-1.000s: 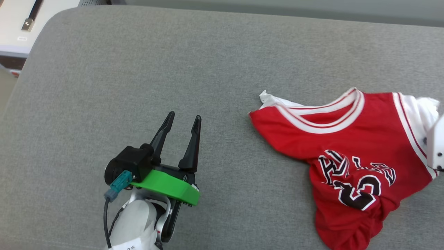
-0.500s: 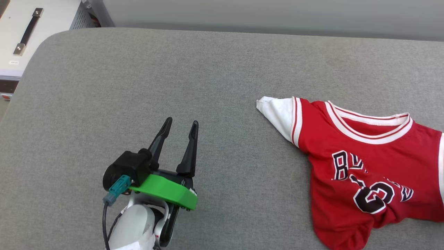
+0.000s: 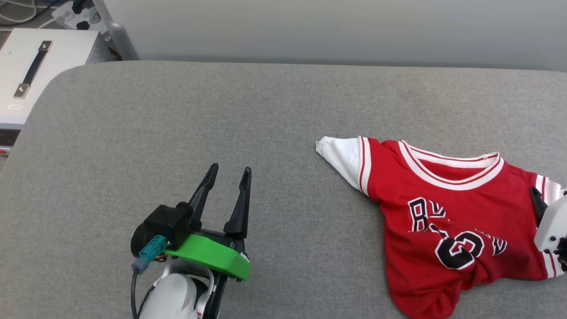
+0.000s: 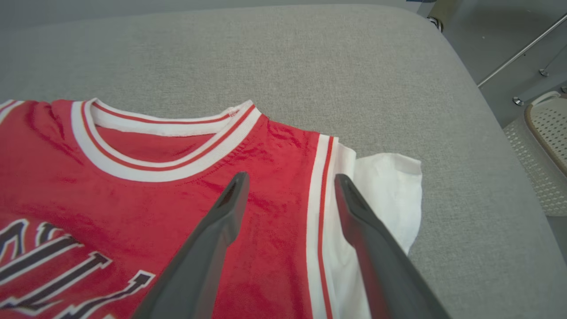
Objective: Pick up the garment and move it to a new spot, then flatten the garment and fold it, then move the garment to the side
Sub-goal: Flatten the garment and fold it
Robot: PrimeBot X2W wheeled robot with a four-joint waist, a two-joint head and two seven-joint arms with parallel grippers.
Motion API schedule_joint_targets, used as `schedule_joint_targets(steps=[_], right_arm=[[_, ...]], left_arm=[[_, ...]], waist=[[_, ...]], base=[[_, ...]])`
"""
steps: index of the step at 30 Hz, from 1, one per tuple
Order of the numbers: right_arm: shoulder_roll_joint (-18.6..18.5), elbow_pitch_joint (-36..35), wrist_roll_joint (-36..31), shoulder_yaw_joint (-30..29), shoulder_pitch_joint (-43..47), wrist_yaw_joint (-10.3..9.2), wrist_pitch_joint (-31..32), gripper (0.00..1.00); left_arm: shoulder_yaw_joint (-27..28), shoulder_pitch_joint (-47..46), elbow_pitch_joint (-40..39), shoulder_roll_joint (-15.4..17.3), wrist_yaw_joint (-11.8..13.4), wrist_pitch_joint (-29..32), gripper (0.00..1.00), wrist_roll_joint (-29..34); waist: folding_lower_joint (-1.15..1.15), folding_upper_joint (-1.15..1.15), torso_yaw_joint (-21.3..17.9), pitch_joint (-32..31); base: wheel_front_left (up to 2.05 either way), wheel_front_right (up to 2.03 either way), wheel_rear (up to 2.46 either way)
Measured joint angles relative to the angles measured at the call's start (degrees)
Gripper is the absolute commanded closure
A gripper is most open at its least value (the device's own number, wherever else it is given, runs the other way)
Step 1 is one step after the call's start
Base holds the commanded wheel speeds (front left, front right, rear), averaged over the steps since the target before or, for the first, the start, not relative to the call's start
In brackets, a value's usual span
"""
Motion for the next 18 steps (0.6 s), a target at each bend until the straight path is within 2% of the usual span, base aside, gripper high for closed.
schedule_joint_targets(steps=[9,12,13,18], right_arm=[[2.3,-10.2,2.8,4.6,5.7,0.00,-15.6,0.00],[5.1,-12.6,3.0,4.4,8.7,0.00,-20.6,0.00],[8.3,-15.2,3.0,3.2,11.8,0.00,-24.6,0.00],[12.0,-19.2,2.8,2.5,15.3,0.00,-27.4,0.00]], left_arm=[[0.1,2.7,-0.8,-0.1,0.0,0.0,0.00,-0.7],[0.2,3.6,-1.1,-0.1,0.0,0.0,0.00,-0.7],[0.5,4.4,-1.8,-0.3,0.0,0.0,0.00,-1.3],[0.3,5.5,-2.2,-0.1,0.0,0.0,0.00,-1.8]], waist=[[0.00,0.00,-2.3,-3.9],[0.00,0.00,-3.2,-4.8],[0.00,0.00,-4.0,-5.3],[0.00,0.00,-5.8,-5.2]], base=[[0.00,0.00,0.00],[0.00,0.00,0.00],[0.00,0.00,0.00],[0.00,0.00,0.00]])
